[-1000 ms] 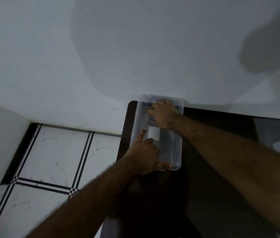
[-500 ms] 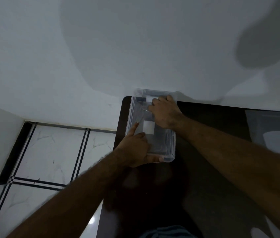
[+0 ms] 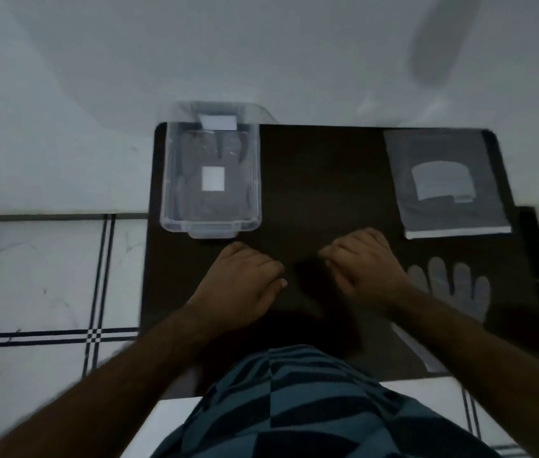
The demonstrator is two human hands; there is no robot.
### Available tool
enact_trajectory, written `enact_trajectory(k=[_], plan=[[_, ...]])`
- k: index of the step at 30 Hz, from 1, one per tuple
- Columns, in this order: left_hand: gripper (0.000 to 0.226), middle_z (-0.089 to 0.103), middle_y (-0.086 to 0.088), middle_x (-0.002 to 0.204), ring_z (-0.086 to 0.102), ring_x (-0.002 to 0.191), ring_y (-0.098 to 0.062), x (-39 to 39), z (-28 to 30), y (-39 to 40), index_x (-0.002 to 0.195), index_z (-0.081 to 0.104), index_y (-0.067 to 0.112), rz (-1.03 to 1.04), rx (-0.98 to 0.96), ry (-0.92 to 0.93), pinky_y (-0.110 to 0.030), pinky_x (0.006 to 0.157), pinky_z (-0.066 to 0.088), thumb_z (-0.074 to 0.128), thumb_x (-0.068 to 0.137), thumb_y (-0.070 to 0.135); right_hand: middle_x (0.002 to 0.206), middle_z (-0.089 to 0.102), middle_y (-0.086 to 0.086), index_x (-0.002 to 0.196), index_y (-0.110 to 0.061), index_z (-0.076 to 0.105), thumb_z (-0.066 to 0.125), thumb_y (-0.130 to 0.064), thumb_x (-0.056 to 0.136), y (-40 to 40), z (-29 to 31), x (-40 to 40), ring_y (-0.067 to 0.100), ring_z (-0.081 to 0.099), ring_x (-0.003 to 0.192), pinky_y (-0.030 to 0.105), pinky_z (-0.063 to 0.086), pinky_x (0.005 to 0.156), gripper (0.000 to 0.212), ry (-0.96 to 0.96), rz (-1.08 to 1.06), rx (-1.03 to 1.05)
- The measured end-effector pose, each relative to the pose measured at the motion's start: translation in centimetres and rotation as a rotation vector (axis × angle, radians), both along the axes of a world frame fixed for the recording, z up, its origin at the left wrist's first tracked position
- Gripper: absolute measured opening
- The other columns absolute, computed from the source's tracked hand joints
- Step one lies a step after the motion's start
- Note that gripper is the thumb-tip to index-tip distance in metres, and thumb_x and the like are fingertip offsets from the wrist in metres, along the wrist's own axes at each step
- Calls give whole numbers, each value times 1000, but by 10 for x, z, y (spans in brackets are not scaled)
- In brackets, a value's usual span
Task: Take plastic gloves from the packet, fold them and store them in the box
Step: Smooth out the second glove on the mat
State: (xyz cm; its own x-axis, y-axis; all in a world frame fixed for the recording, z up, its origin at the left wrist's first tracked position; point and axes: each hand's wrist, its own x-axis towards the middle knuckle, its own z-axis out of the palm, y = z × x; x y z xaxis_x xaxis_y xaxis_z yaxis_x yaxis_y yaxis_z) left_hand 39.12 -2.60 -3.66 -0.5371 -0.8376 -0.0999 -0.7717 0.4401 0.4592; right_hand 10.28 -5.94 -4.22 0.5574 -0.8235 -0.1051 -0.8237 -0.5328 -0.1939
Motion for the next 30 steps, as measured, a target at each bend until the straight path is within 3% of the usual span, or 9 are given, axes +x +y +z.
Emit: enact_trajectory(k=[4, 11, 13, 16, 19, 24, 27, 30], plan=[[32, 76, 10, 117, 68, 109, -15, -76, -20, 28, 127, 72, 32, -97, 32, 5, -38, 95, 44, 50, 107, 43, 112, 75, -1, 119, -25, 76, 46, -37, 96, 76, -25, -94, 22, 68, 105, 46, 50, 99, 40, 89, -31, 142], [36, 75, 7, 119, 67, 112, -17, -215, -50, 77, 124, 73, 28, -173, 119, -46, -43, 98, 50, 44, 107, 40, 113, 73, 2, 119, -22, 73, 59, -39, 95, 166, -59, -260, 28, 68, 105, 47, 52, 96, 32, 83, -190, 172], [31, 74, 7, 117, 66, 110, -15, -253, -59, 91, 122, 74, 27, -179, 151, -33, -44, 100, 50, 48, 109, 38, 118, 72, 3, 122, -20, 72, 60, -51, 96, 183, -70, -301, 29, 66, 110, 47, 51, 99, 43, 88, -176, 167], [32, 72, 9, 120, 63, 110, -12, -297, -78, 114, 124, 72, 29, -179, 181, -26, -39, 103, 51, 52, 106, 46, 138, 64, 3, 139, -22, 65, 63, -74, 85, 196, -85, -340, 28, 56, 129, 48, 45, 111, 75, 172, -141, 210], [50, 70, 4, 132, 62, 120, -19, -335, -96, 137, 133, 70, 27, -217, 135, -108, -39, 104, 49, 53, 99, 60, 147, 58, 5, 146, -21, 59, 70, -75, 76, 200, -97, -362, 30, 51, 138, 50, 41, 115, 89, 210, -94, 217], [62, 68, 0, 140, 58, 133, -26, -366, -110, 162, 144, 65, 23, -189, -14, -242, -47, 112, 45, 78, 90, 51, 136, 65, 5, 135, -21, 66, 78, -47, 85, 199, -112, -363, 28, 58, 130, 48, 44, 111, 58, 153, -13, 117], [51, 73, 1, 129, 62, 124, -26, -372, -115, 170, 134, 72, 22, -152, -70, -260, -47, 105, 50, 85, 86, 32, 126, 71, 3, 124, -21, 71, 72, -28, 92, 200, -121, -362, 26, 63, 121, 46, 45, 106, 33, 73, -10, 15], [37, 77, 0, 117, 67, 113, -26, -374, -120, 175, 120, 79, 22, -150, -149, -225, -47, 97, 53, 85, 84, 17, 119, 74, 3, 116, -21, 74, 76, -22, 91, 201, -124, -362, 26, 66, 115, 46, 49, 101, 25, 27, -14, -28]])
